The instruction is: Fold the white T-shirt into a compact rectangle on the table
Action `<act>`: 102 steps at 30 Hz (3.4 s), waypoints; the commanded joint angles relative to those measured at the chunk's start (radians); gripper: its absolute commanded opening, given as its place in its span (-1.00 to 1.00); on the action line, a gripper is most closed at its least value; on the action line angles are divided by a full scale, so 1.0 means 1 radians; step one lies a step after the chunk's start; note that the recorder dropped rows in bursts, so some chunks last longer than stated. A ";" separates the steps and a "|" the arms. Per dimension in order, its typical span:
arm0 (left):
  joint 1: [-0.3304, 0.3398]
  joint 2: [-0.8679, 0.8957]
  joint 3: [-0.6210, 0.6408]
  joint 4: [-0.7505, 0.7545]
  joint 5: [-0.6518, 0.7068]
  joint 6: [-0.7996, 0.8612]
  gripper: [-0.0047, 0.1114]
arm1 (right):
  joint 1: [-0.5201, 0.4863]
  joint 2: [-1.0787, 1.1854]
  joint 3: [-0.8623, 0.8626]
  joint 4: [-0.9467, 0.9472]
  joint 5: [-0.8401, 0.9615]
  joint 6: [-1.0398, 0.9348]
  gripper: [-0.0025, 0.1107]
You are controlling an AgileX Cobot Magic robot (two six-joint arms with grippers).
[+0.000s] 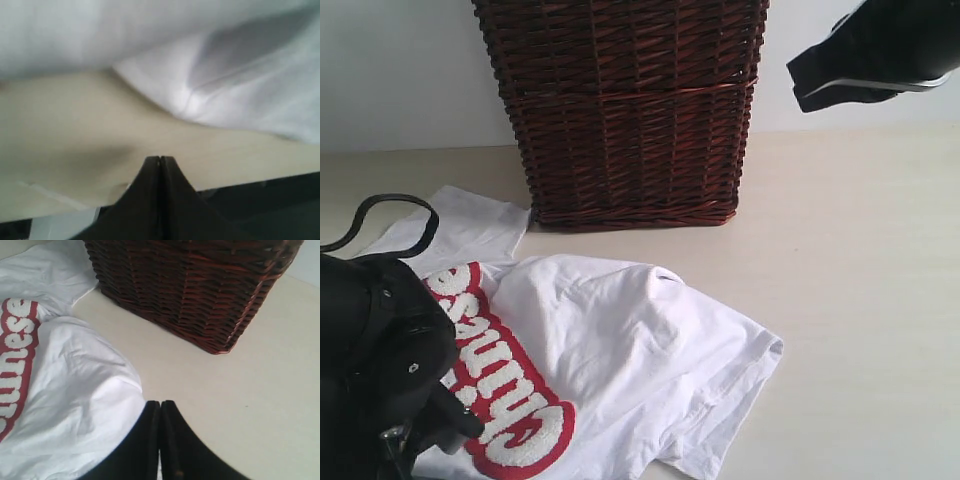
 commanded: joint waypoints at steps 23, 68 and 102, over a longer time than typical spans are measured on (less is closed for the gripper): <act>-0.049 0.030 0.006 -0.277 -0.294 0.222 -0.92 | -0.002 0.166 0.100 0.083 0.095 -0.085 -0.56; 0.001 0.126 -0.304 -0.661 -0.787 0.372 -0.32 | -0.002 0.023 0.029 0.361 0.234 -0.345 -0.55; 0.424 -0.483 -0.078 -0.056 0.115 0.218 -0.92 | -0.002 0.023 0.029 0.361 0.251 -0.342 -0.55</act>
